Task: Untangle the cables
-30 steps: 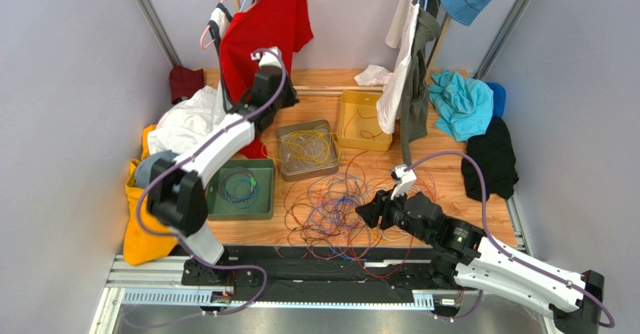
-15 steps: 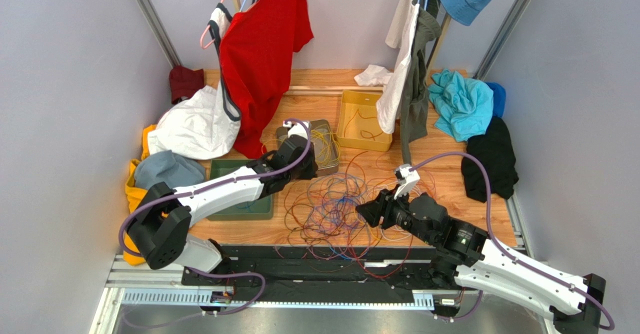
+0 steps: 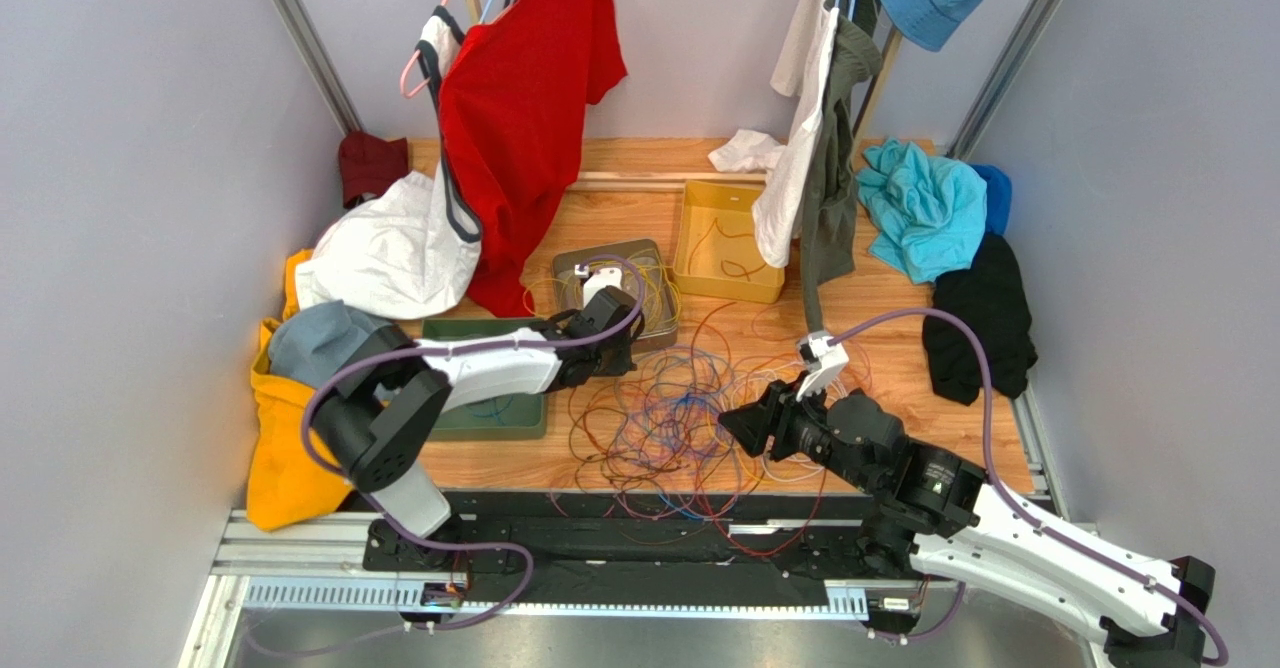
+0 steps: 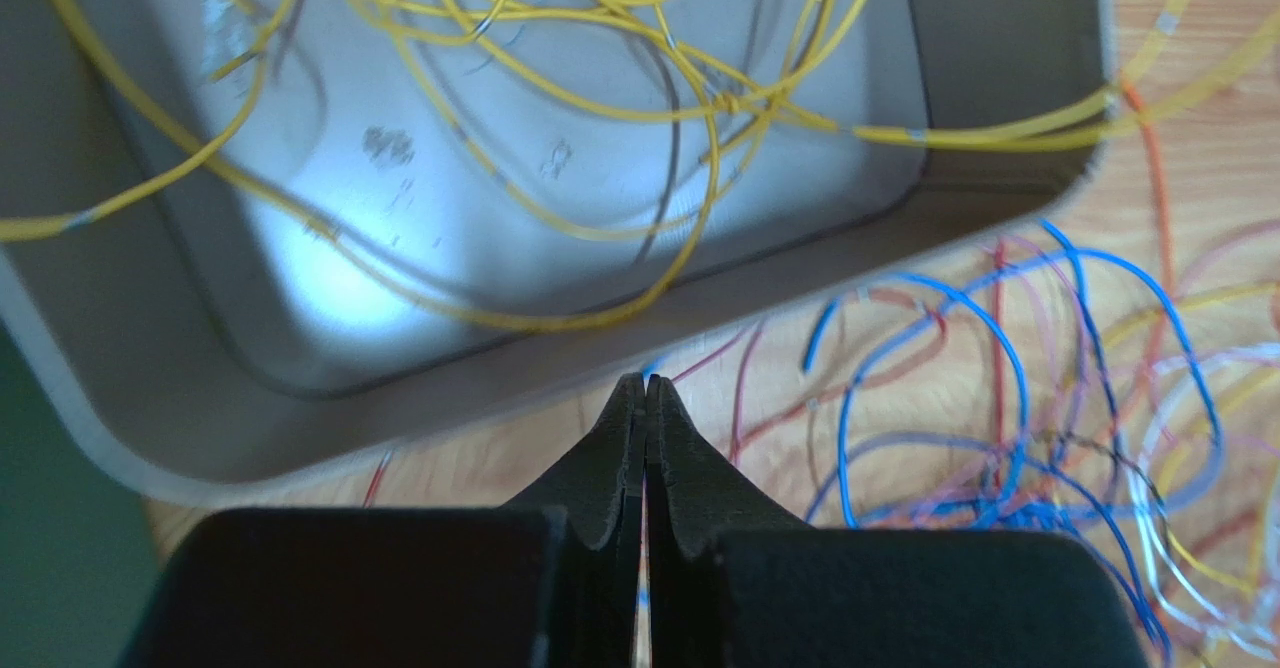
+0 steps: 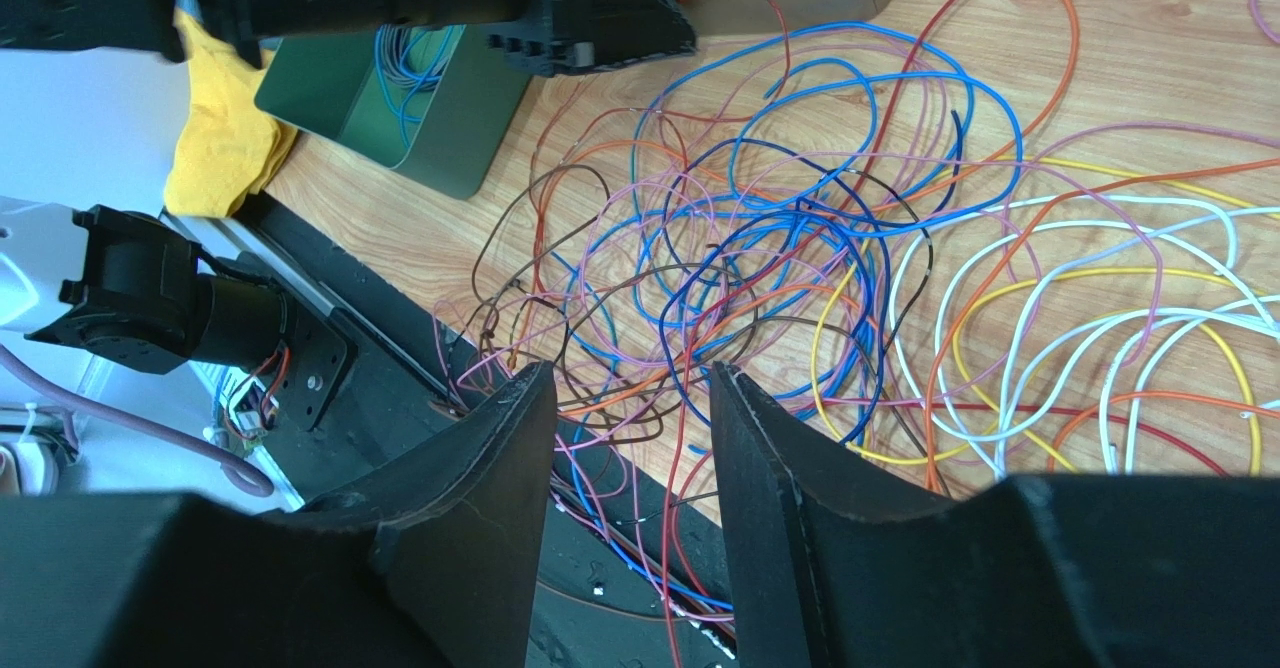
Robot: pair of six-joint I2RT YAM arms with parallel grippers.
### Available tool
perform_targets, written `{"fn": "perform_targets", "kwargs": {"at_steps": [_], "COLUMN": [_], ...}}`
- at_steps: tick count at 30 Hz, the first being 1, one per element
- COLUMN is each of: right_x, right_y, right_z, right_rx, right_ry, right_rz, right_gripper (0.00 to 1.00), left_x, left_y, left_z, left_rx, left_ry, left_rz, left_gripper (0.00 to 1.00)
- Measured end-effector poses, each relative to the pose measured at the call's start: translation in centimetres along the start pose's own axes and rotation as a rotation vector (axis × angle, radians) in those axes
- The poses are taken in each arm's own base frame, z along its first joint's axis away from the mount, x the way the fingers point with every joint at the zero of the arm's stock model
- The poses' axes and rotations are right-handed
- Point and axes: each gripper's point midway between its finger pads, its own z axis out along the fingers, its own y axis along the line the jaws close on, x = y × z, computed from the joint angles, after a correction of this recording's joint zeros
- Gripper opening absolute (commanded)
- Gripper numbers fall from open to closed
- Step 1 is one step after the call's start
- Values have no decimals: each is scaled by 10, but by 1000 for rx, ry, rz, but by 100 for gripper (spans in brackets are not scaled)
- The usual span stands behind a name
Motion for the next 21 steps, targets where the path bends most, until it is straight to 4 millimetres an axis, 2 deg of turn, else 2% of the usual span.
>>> {"fn": "perform_targets", "kwargs": {"at_steps": [4,10,13,15,17,18,20,21], "right_x": [-1,2,3,4,5,7,12,16], "right_y": [-3,-10,-12,-15,-18,-20,-25,-28], "right_z": [-2,-4,-2,0,4,7,16,20], "right_rx": [10,38,52,67,87,101,129,145], "right_ry": [-4,2,4,9,12,18,34,48], "right_rz": [-3,-15,-23,-32,-41,-50,-68,-79], "right_gripper": [46,48,52,59,66,67,68,68], "left_x": [-6,-59,-93,-110,-122,-125,-123,-121], "left_y": [7,16,7,-4,-14,-17,-20,-20], "left_z": [23,46,53,51,46,43,35,30], "left_rx": [-21,-23,-1,27,59,75,98,107], "left_ry": [30,-18,-61,-87,-109,-115,-117,-116], "left_rz": [-40,-128,-134,-125,-116,-113,-98,-94], "left_gripper": [0,0,0,0,11,29,38,49]}}
